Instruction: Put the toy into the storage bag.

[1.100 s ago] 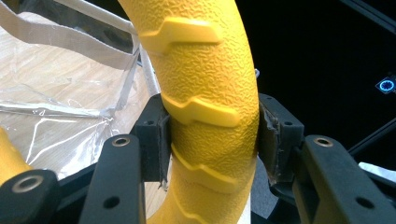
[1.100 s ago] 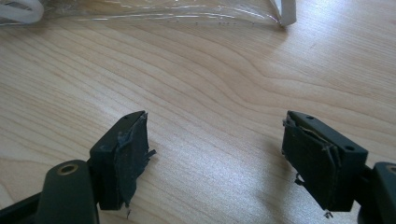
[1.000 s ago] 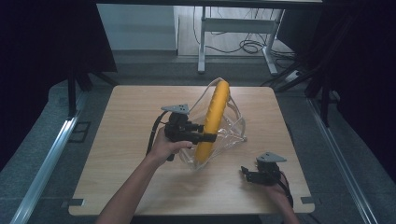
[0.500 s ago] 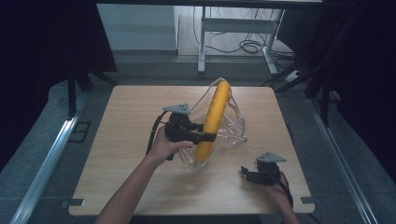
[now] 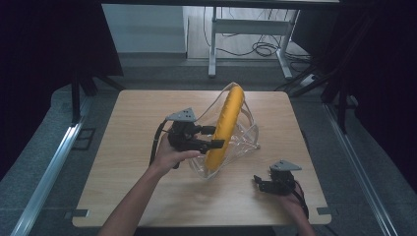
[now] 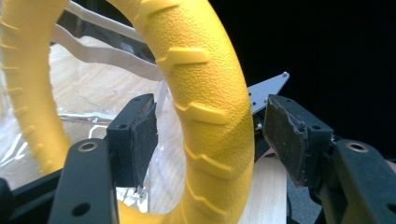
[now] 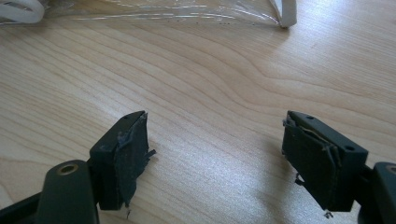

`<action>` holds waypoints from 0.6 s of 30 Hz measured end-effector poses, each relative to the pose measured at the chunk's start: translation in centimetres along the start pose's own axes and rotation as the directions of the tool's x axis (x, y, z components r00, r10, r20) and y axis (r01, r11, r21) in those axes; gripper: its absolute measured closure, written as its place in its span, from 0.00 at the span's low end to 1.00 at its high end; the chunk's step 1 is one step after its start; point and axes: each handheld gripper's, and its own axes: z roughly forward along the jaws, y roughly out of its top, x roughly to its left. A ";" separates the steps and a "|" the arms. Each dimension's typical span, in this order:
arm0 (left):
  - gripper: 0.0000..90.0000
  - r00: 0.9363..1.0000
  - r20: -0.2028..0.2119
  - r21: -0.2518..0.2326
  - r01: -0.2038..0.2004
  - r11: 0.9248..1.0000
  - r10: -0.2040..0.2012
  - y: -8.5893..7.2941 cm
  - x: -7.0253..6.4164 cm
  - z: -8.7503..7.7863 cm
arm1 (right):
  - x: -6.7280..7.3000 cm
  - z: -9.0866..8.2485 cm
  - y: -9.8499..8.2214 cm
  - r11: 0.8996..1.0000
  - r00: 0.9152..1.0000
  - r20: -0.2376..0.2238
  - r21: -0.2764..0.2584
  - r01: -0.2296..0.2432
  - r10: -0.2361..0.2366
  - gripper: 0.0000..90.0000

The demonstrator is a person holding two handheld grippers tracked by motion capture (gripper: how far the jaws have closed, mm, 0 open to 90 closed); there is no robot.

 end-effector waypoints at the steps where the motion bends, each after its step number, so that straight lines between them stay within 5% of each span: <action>1: 0.39 1.000 -0.009 -0.003 0.000 1.000 0.000 0.0 -0.1 -0.2 | 0.0 0.0 0.0 1.000 1.000 -0.001 0.000 0.000 0.000 0.26; 11: 0.39 0.992 -0.126 -0.023 -0.031 0.999 0.028 -0.9 -0.9 -3.0 | 0.0 0.0 0.0 1.000 1.000 0.003 0.000 0.001 -0.001 0.26; 18: 0.39 0.977 -0.210 -0.017 -0.042 0.999 0.037 -1.8 -1.0 -4.9 | 0.0 0.0 0.0 1.000 1.000 0.003 0.001 -0.001 0.001 0.26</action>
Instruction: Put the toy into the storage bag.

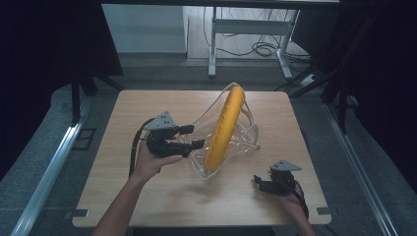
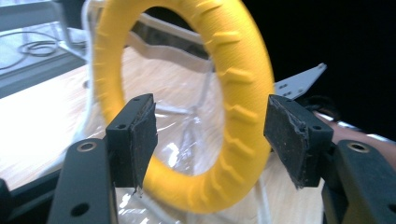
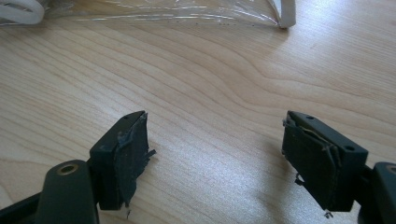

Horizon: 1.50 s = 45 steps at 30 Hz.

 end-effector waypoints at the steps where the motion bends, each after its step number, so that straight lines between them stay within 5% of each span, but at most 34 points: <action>1: 0.39 1.000 -0.007 0.000 0.001 1.000 -0.001 -0.2 0.0 -0.2 | 0.0 0.0 0.0 1.000 1.000 0.000 0.000 0.000 0.000 0.26; 7: 0.39 0.997 -0.071 0.004 -0.002 1.000 0.003 -1.3 0.3 -1.9 | 0.1 0.1 0.1 1.000 1.000 -0.002 -0.001 0.004 -0.004 0.26; 22: 0.39 0.987 -0.159 0.015 0.032 0.999 -0.029 -4.7 1.1 -4.6 | 0.2 0.1 0.1 1.000 1.000 -0.003 -0.005 0.007 -0.007 0.26; 31: 0.39 0.969 -0.238 0.059 0.077 0.995 -0.061 -7.7 2.5 -6.4 | 0.1 0.0 0.1 1.000 1.000 0.001 -0.007 0.008 -0.008 0.26; 39: 0.39 0.961 -0.265 0.078 0.102 0.992 -0.078 -8.8 3.1 -6.5 | 0.2 0.1 0.2 1.000 1.000 0.000 -0.003 0.013 -0.013 0.26; 45: 0.39 0.962 -0.261 0.080 0.101 0.992 -0.077 -8.9 3.1 -6.4 | 0.2 0.1 0.1 1.000 1.000 0.001 -0.003 0.011 -0.011 0.26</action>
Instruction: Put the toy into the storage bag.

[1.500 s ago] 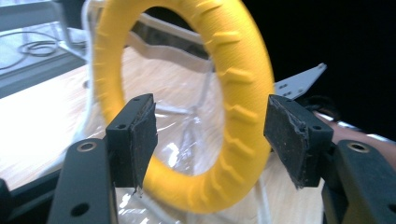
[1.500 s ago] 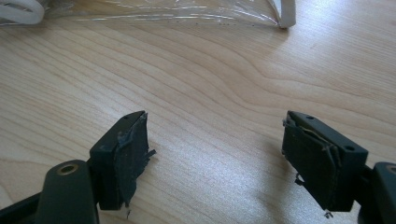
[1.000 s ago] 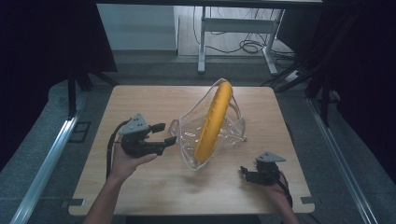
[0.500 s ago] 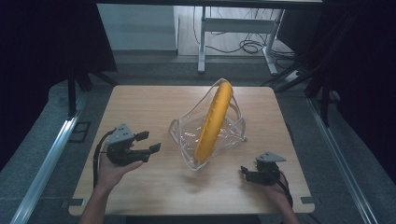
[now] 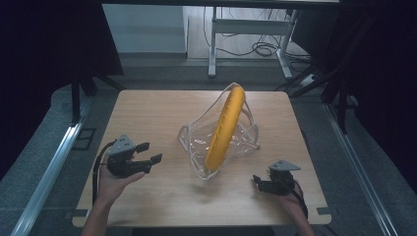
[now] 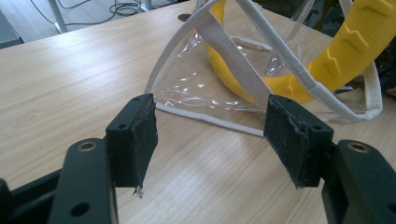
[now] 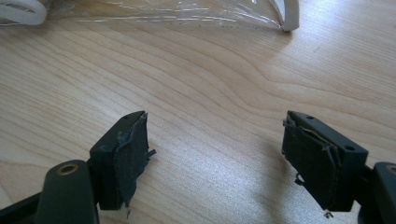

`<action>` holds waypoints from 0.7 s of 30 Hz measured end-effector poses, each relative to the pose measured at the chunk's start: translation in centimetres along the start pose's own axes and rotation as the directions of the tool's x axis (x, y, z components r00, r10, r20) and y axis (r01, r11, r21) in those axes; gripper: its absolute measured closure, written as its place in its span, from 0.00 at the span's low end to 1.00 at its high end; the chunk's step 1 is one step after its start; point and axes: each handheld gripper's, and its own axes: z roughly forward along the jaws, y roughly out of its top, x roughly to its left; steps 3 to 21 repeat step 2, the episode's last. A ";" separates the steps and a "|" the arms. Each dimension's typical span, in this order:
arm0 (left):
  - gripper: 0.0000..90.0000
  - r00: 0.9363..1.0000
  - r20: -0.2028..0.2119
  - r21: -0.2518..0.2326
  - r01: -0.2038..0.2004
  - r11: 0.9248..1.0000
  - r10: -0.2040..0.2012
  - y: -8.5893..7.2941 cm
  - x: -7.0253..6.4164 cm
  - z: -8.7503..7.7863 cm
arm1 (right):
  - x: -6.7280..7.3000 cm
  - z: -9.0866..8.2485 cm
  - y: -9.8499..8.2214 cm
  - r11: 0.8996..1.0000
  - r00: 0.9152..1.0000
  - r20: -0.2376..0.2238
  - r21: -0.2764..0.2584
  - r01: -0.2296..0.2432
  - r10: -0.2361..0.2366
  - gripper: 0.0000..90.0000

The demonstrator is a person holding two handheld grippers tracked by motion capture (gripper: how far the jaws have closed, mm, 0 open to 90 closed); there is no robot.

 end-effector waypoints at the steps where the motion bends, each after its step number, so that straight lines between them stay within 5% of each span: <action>1: 0.39 1.000 0.001 0.000 0.002 1.000 -0.002 0.0 0.0 0.0 | 0.0 0.0 0.0 1.000 1.000 -0.001 -0.001 -0.001 0.001 0.26; 21: 0.39 1.000 0.001 0.000 0.002 1.000 -0.002 0.0 0.0 0.0 | 0.0 0.0 0.0 1.000 1.000 -0.001 -0.001 -0.001 0.001 0.26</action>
